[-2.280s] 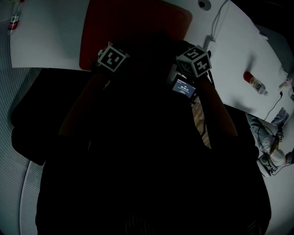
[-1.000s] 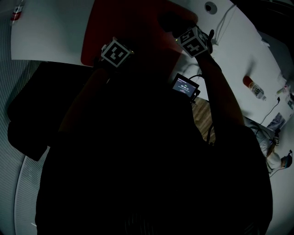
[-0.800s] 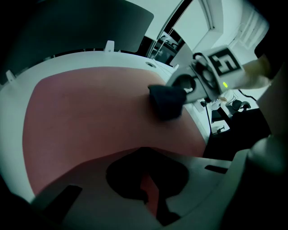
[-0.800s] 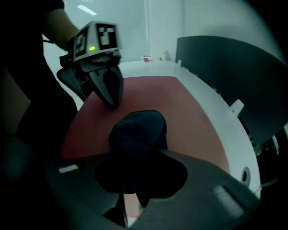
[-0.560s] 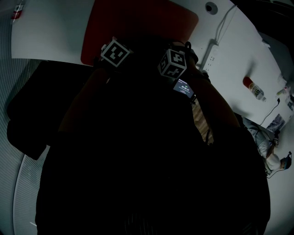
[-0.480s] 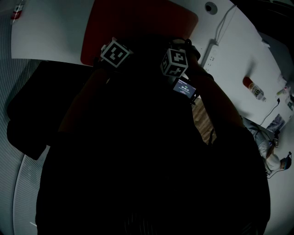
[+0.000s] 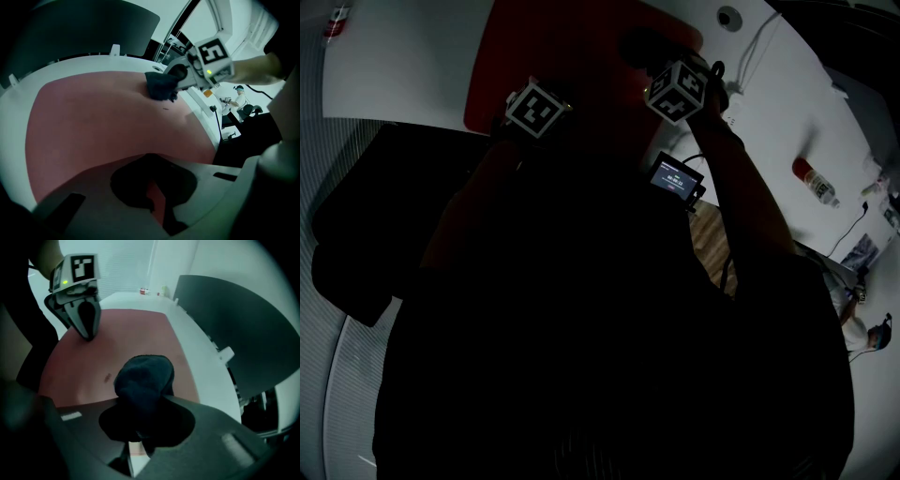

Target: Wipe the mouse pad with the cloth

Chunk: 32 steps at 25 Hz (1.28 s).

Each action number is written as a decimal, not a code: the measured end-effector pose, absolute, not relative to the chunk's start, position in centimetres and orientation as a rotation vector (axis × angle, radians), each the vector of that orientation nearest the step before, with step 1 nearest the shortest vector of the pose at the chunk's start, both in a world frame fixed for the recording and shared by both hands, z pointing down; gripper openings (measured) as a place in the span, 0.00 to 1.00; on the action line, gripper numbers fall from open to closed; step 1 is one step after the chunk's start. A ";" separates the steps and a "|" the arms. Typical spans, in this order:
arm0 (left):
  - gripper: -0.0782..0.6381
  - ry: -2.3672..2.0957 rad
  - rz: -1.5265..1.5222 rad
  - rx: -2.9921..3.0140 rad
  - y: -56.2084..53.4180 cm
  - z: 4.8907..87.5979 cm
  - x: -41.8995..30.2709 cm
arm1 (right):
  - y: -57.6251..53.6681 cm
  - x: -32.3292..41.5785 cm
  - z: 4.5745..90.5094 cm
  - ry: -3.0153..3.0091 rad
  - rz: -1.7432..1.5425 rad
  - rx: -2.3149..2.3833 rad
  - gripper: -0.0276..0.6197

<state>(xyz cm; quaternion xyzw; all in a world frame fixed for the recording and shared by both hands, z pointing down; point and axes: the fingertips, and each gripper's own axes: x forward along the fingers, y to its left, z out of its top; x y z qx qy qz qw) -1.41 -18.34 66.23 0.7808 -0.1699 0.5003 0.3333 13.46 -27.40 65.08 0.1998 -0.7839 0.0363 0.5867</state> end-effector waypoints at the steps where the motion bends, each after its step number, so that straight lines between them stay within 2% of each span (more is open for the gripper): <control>1: 0.12 -0.442 1.310 2.034 -18.2 66.3 -1.5 | -26.0 12.5 65.2 -1.828 0.073 0.440 0.15; 7: 0.12 -0.433 1.303 2.029 -18.3 66.3 -1.6 | -16.1 6.0 65.2 -1.902 -0.064 0.087 0.15; 11: 0.12 -0.436 1.333 2.077 -18.3 66.2 -1.4 | -15.0 5.8 65.7 -1.945 -0.103 -0.074 0.15; 14: 0.12 -0.451 1.345 2.085 -18.3 66.4 -1.5 | -20.3 8.6 66.0 -1.949 -0.074 0.081 0.16; 18: 0.12 -0.459 1.351 2.082 -18.4 66.7 -1.7 | -29.4 14.4 64.9 -1.899 0.143 0.446 0.16; 22: 0.12 -0.457 1.323 2.076 -18.4 66.3 -1.4 | -30.3 15.2 64.5 -1.875 0.228 0.614 0.15; 32: 0.12 -0.448 1.333 2.088 -18.4 66.2 -1.5 | -15.7 5.0 65.1 -1.986 0.370 0.229 0.15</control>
